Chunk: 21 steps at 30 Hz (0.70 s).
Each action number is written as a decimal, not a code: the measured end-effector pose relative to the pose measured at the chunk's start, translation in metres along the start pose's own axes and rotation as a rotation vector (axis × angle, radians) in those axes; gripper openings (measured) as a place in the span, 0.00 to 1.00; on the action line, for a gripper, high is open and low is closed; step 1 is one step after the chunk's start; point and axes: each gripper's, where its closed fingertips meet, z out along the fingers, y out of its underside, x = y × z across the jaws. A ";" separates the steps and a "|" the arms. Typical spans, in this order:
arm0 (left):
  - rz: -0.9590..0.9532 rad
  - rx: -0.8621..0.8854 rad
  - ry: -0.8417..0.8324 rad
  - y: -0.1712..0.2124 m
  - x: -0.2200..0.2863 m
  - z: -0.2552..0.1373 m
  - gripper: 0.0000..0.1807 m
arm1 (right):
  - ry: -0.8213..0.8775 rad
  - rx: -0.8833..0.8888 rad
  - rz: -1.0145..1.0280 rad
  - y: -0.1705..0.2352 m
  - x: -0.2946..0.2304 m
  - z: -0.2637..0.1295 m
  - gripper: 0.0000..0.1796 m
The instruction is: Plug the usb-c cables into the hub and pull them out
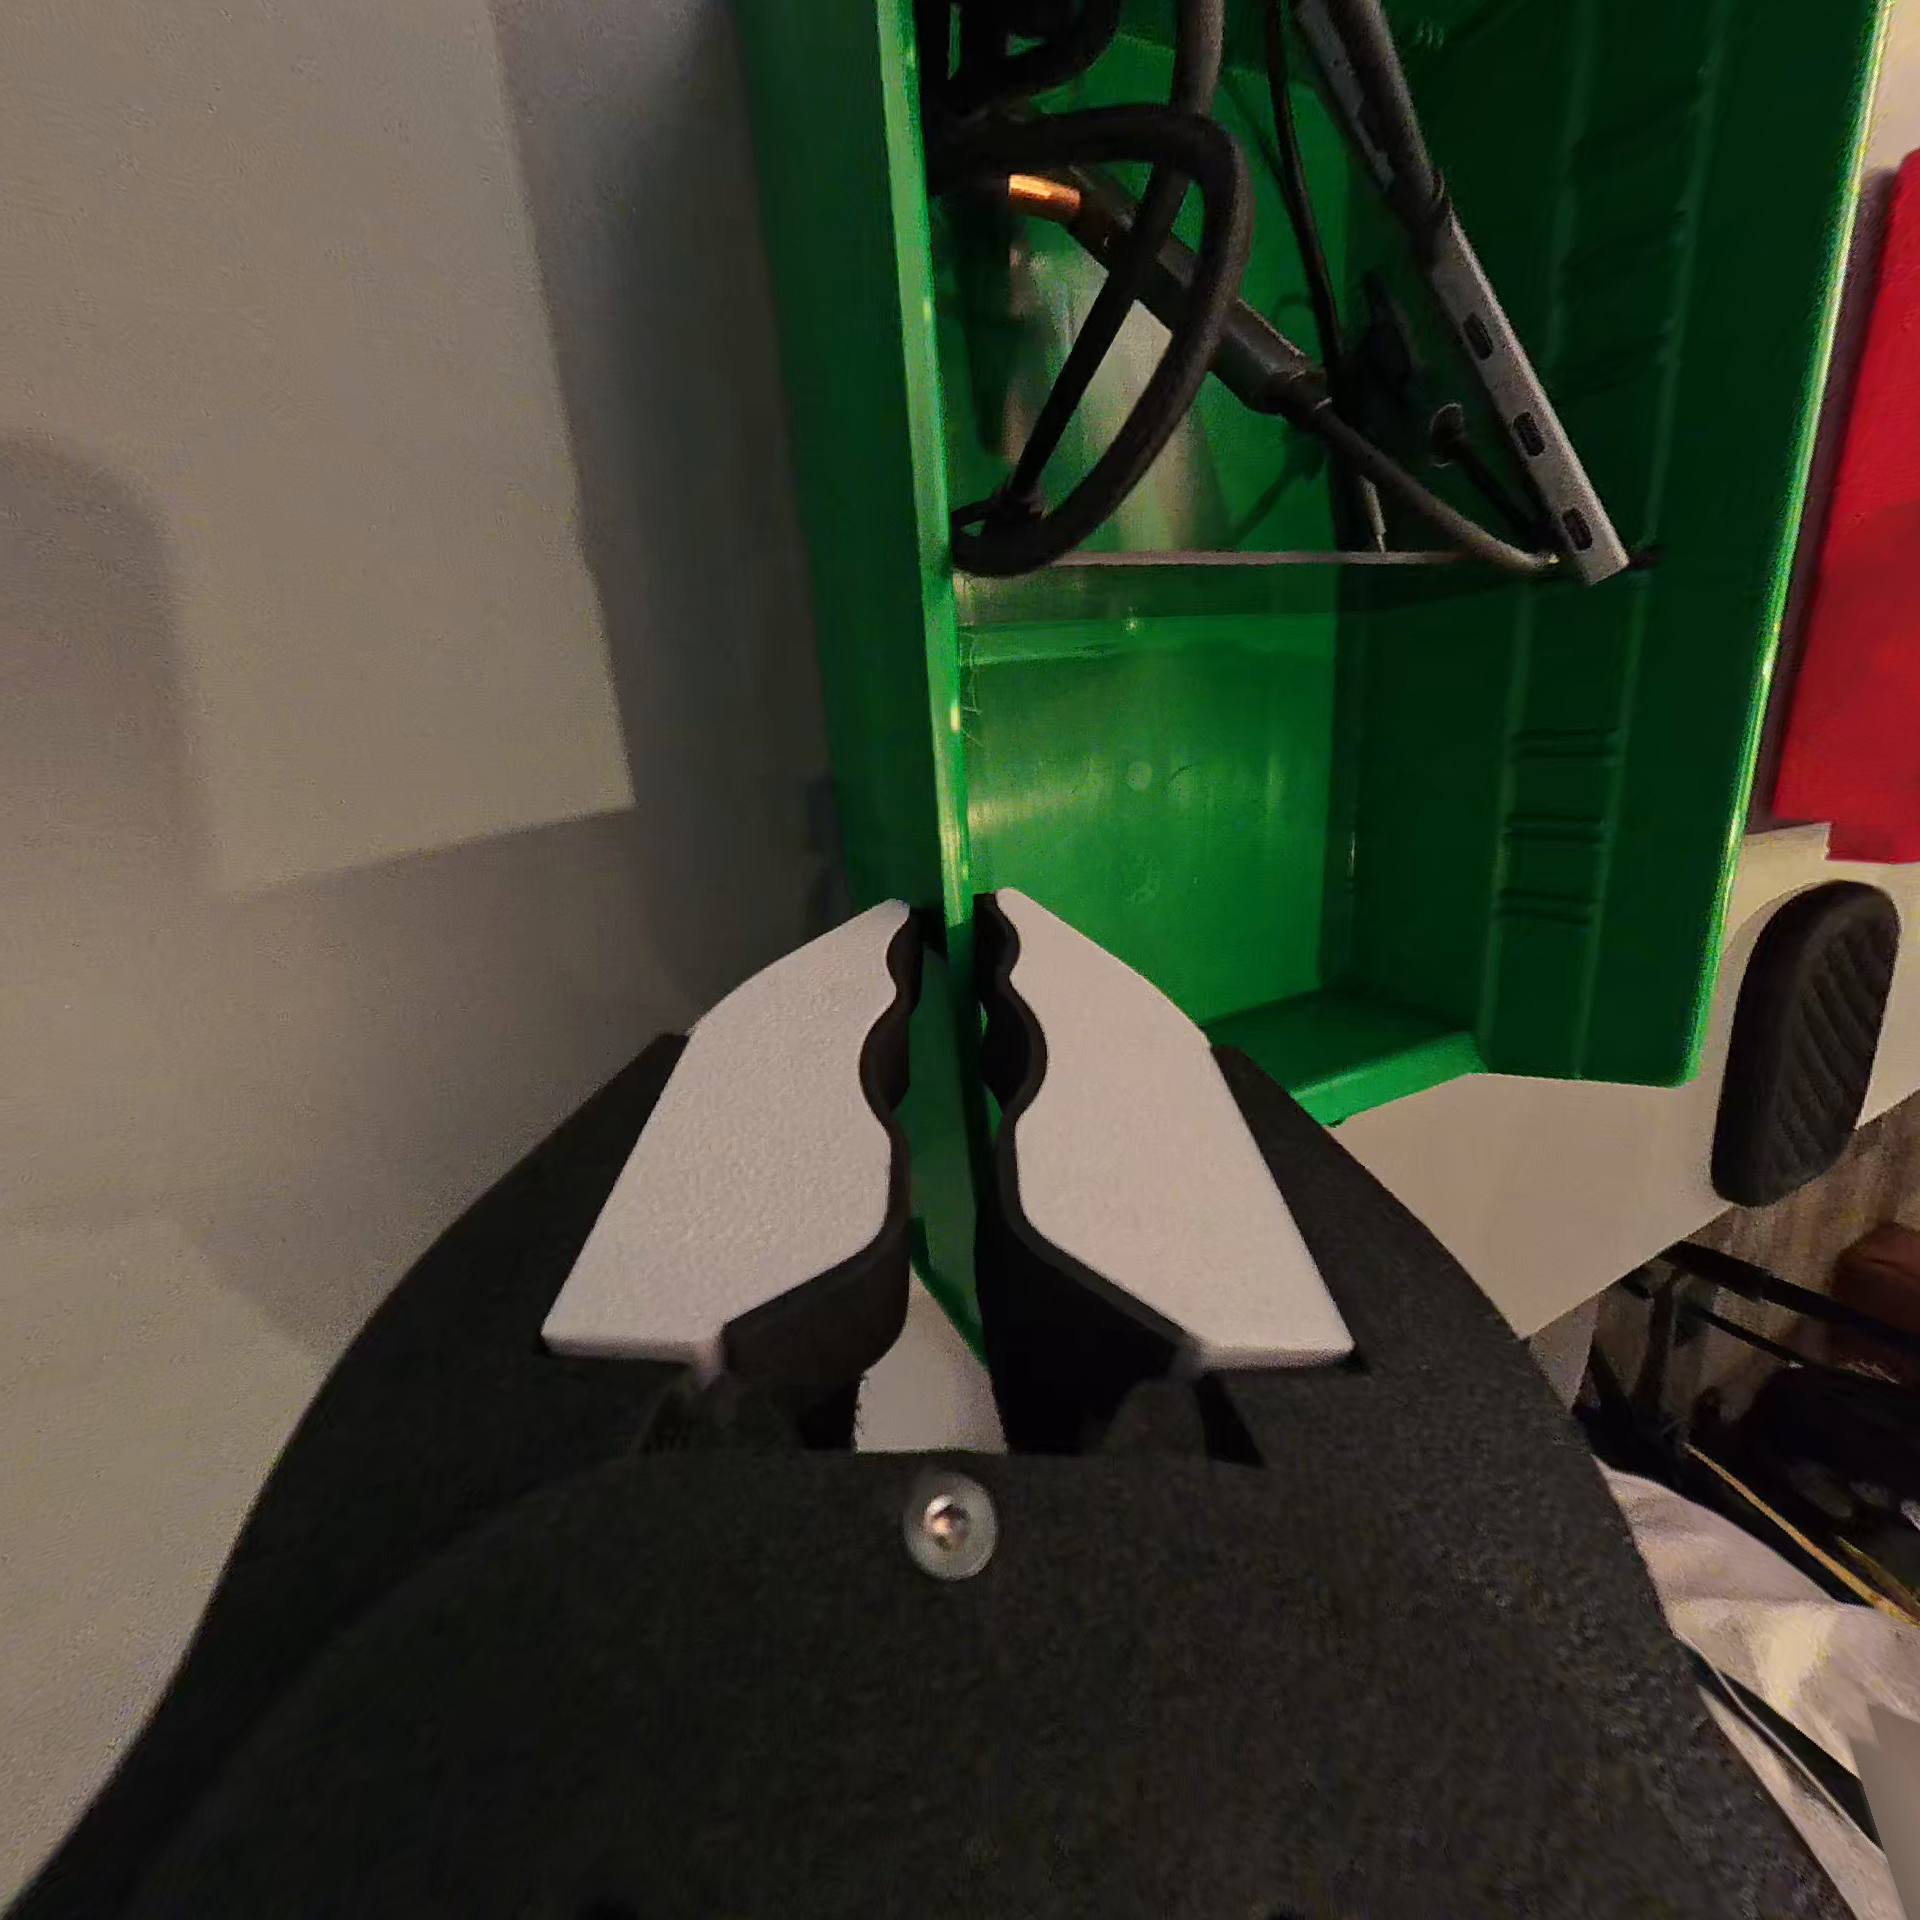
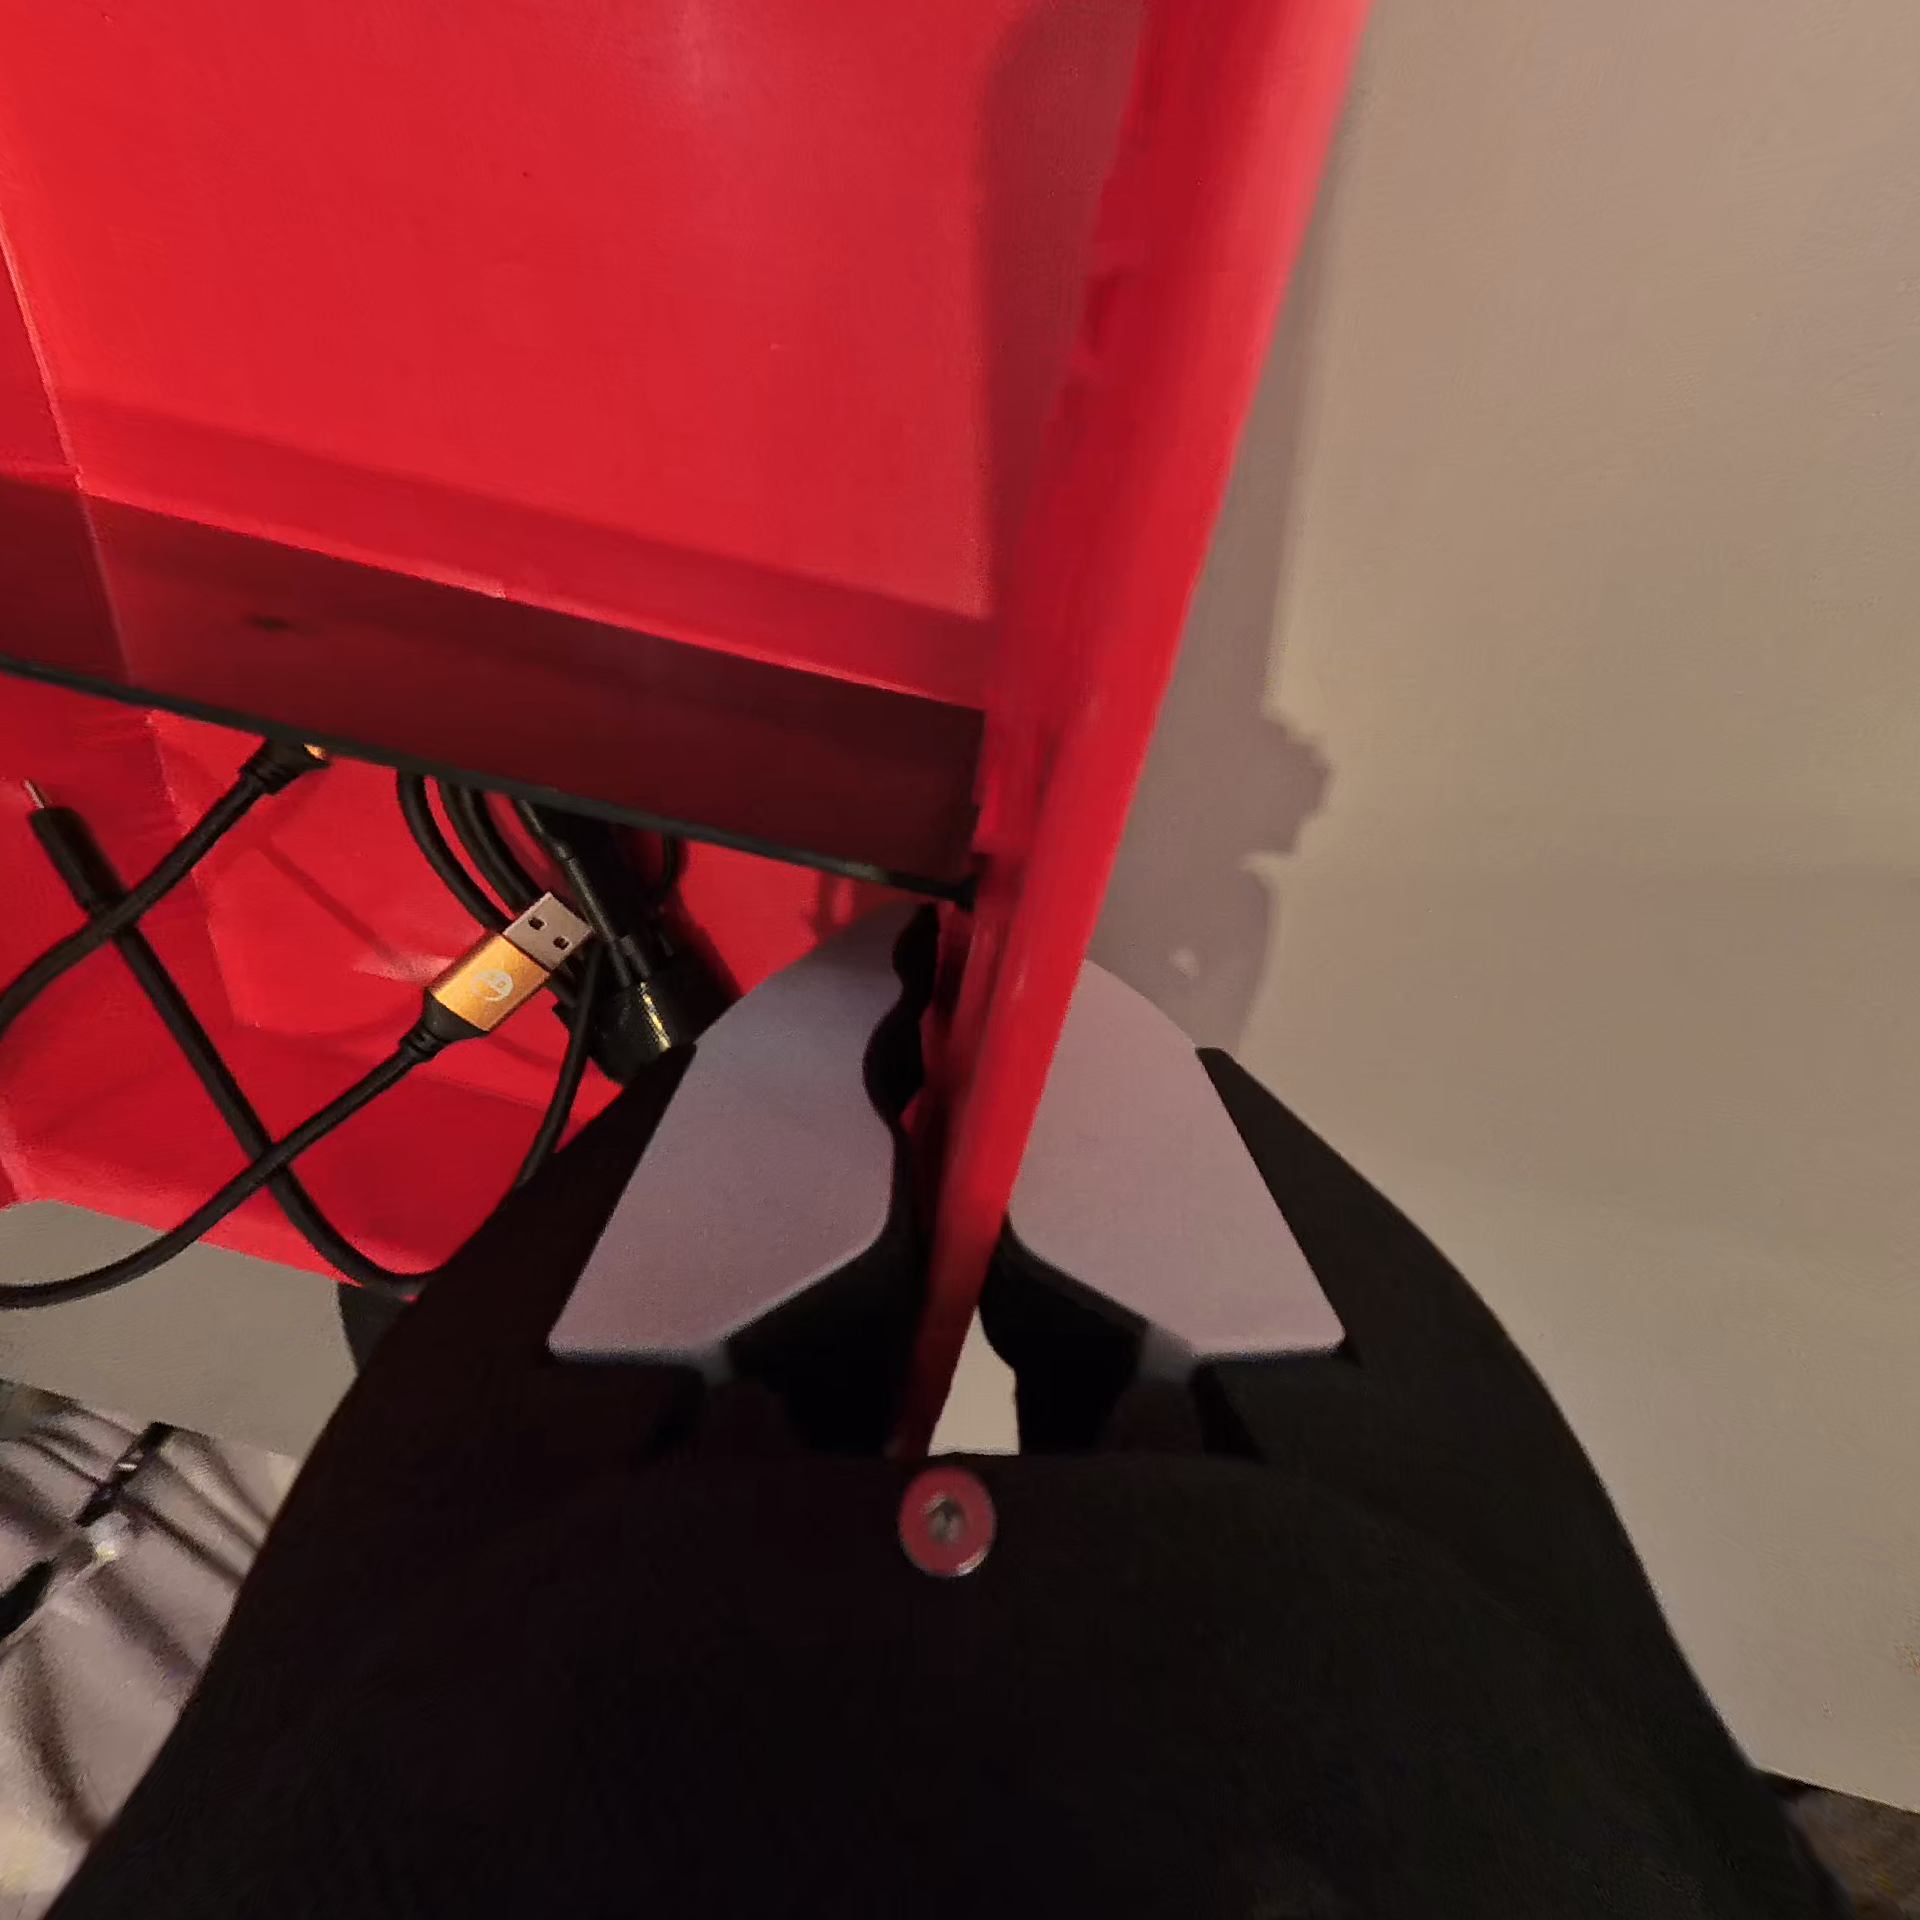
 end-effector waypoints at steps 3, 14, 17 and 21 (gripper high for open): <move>-0.005 -0.010 -0.027 0.005 -0.004 -0.004 0.04 | 0.009 -0.019 -0.049 0.002 -0.010 0.001 0.04; -0.010 -0.031 -0.045 0.008 -0.006 -0.005 0.04 | 0.011 -0.034 -0.049 0.006 -0.036 0.006 0.03; -0.012 -0.030 -0.015 0.009 -0.005 -0.005 0.04 | 0.008 -0.031 -0.027 0.006 -0.037 0.007 0.04; -0.005 -0.065 0.010 0.020 -0.001 -0.006 0.05 | -0.004 -0.019 -0.009 0.006 -0.038 0.007 0.04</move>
